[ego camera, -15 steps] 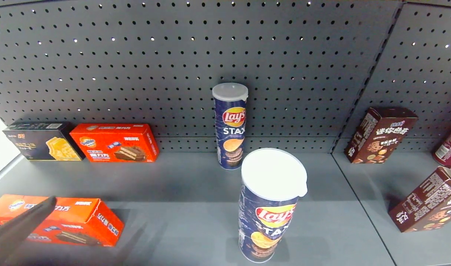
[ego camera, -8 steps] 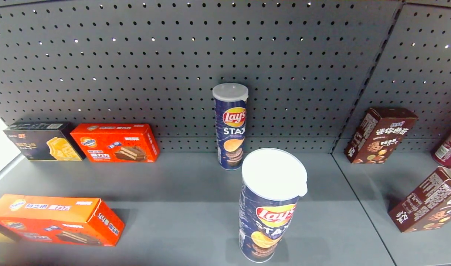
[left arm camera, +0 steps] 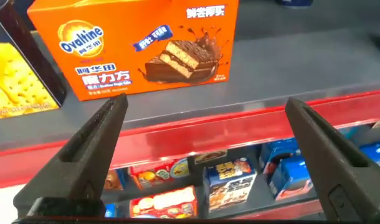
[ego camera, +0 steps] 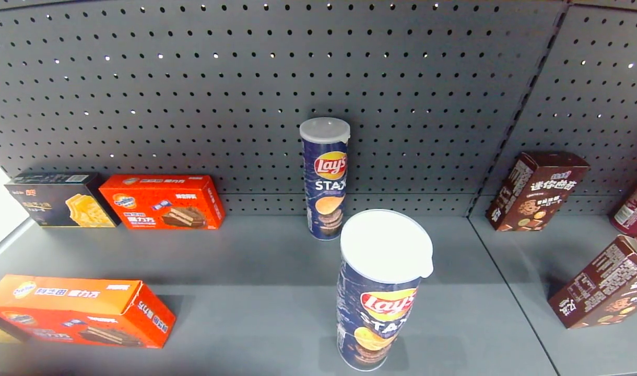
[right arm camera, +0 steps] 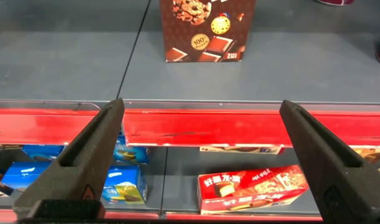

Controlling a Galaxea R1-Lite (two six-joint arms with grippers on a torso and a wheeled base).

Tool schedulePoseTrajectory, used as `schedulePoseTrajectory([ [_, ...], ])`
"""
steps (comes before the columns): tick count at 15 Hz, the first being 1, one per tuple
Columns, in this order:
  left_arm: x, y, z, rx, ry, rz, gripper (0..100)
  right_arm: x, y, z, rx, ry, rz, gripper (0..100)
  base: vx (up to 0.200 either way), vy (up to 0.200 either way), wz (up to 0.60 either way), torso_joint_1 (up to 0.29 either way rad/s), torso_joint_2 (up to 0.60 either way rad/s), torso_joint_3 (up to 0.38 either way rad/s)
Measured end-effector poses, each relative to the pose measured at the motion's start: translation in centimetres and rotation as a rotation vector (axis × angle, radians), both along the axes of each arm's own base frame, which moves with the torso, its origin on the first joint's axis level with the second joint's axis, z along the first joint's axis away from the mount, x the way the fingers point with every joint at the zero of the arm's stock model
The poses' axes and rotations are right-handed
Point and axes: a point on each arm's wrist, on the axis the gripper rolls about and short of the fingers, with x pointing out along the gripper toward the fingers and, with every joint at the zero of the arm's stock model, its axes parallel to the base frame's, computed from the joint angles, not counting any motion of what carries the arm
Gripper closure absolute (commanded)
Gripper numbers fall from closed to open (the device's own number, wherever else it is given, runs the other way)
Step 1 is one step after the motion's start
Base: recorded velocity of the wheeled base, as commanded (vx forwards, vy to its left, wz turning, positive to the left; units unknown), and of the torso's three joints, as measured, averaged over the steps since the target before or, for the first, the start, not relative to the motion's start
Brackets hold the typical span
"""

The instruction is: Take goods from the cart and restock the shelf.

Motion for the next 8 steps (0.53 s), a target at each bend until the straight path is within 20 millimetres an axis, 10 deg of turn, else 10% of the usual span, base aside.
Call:
schedulePoseTrajectory([
  [8, 0.00, 0.52, -0.60, -0.011, 0.049, 0.234, 0, 0.00, 0.00, -0.01, 0.000, 0.001, 0.000, 0, 0.000, 0.000, 0.00, 0.000, 0.00, 0.000],
])
